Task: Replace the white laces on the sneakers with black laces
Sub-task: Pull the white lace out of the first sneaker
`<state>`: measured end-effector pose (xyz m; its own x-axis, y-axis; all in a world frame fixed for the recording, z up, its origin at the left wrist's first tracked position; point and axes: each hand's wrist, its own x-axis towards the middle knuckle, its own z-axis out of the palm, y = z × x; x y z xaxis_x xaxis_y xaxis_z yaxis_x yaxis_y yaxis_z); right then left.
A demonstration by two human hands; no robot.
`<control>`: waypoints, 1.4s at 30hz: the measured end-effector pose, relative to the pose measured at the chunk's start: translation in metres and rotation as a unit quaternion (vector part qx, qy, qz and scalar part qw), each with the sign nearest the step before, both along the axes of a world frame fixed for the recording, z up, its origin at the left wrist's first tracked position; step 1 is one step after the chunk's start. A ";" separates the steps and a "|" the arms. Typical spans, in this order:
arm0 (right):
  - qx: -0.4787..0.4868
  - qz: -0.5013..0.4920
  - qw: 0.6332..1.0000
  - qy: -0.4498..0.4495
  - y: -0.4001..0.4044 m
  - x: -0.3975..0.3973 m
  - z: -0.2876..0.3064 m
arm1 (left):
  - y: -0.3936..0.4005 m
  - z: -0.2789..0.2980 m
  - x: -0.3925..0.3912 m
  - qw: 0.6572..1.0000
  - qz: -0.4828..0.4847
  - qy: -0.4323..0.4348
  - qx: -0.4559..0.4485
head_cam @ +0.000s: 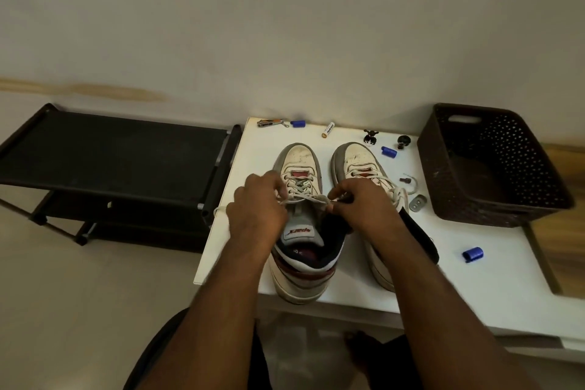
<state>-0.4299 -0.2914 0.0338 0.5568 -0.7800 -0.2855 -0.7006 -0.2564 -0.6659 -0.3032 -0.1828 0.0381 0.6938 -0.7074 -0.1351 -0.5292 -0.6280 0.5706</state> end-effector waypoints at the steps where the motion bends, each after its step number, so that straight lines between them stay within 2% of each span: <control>1: 0.003 0.007 1.000 0.003 0.001 0.001 0.000 | -0.004 0.001 -0.006 0.998 -0.040 -0.045 0.036; 4: 0.000 0.033 0.999 0.020 0.001 0.002 0.000 | -0.019 0.005 -0.022 0.990 -0.084 -0.103 0.056; 10: 0.007 0.050 0.998 0.027 0.001 0.003 0.002 | -0.026 -0.001 -0.022 0.994 -0.028 -0.101 0.039; 12: 0.023 0.046 0.998 0.032 0.000 0.002 0.004 | -0.024 0.001 -0.018 0.998 0.005 -0.058 -0.001; 14: 0.039 0.048 0.998 0.029 -0.001 0.001 0.006 | -0.020 0.000 -0.010 0.992 0.079 0.022 -0.091; 16: 0.047 0.050 0.997 0.024 -0.001 0.001 0.007 | -0.019 -0.002 0.002 0.961 0.160 0.097 -0.203; 17: 0.047 0.052 0.997 0.026 -0.001 0.001 0.008 | -0.018 -0.003 0.006 0.952 0.167 0.127 -0.225; 20: 0.052 0.050 0.997 0.030 0.000 0.002 0.008 | -0.021 -0.006 0.003 0.965 0.033 0.186 -0.181; 22: 0.052 0.049 0.997 0.031 -0.001 0.002 0.008 | -0.023 -0.007 -0.003 0.983 -0.029 0.150 -0.099; 25: 0.057 0.042 0.997 0.022 -0.001 0.003 0.006 | -0.026 -0.006 -0.009 0.999 -0.023 0.025 0.011; 26: 0.063 0.037 0.997 0.015 -0.001 0.002 0.006 | -0.026 -0.004 -0.009 1.000 -0.012 -0.004 0.002; 28: 0.075 0.030 0.997 0.007 -0.001 0.002 0.005 | -0.026 0.000 -0.008 0.995 0.033 0.005 -0.092; 29: 0.081 0.029 0.996 0.004 -0.001 0.002 0.005 | -0.025 -0.001 -0.004 0.981 0.085 0.044 -0.170; 30: 0.083 0.027 0.996 0.001 -0.001 0.001 0.005 | -0.024 0.000 0.001 0.952 0.157 0.081 -0.252; 32: 0.079 0.030 0.996 0.000 0.000 0.000 0.005 | -0.020 0.000 0.014 0.867 0.307 0.130 -0.371; 33: 0.076 0.030 0.997 0.001 0.000 0.001 0.005 | -0.019 -0.001 0.018 0.829 0.358 0.161 -0.399; 34: 0.073 0.030 0.997 0.003 0.000 0.001 0.005 | -0.019 -0.002 0.019 0.817 0.379 0.182 -0.395; 35: 0.070 0.027 0.997 0.005 0.000 0.001 0.004 | -0.020 -0.001 0.017 0.842 0.366 0.177 -0.355; 36: 0.068 0.026 0.997 0.009 0.000 0.002 0.004 | -0.021 -0.003 0.014 0.894 0.306 0.146 -0.292; 37: 0.065 0.026 0.997 0.012 0.001 0.003 0.004 | -0.022 -0.005 0.010 0.944 0.208 0.119 -0.228; 38: 0.060 0.028 0.998 0.014 0.001 0.004 0.004 | -0.023 -0.005 0.004 0.974 0.108 0.105 -0.170; 40: 0.048 0.028 0.998 0.013 0.002 0.005 0.004 | -0.024 -0.001 -0.007 0.994 -0.015 0.100 -0.050; 42: 0.035 0.026 0.999 0.010 0.003 0.006 0.004 | -0.024 -0.002 -0.009 0.996 -0.042 0.079 0.022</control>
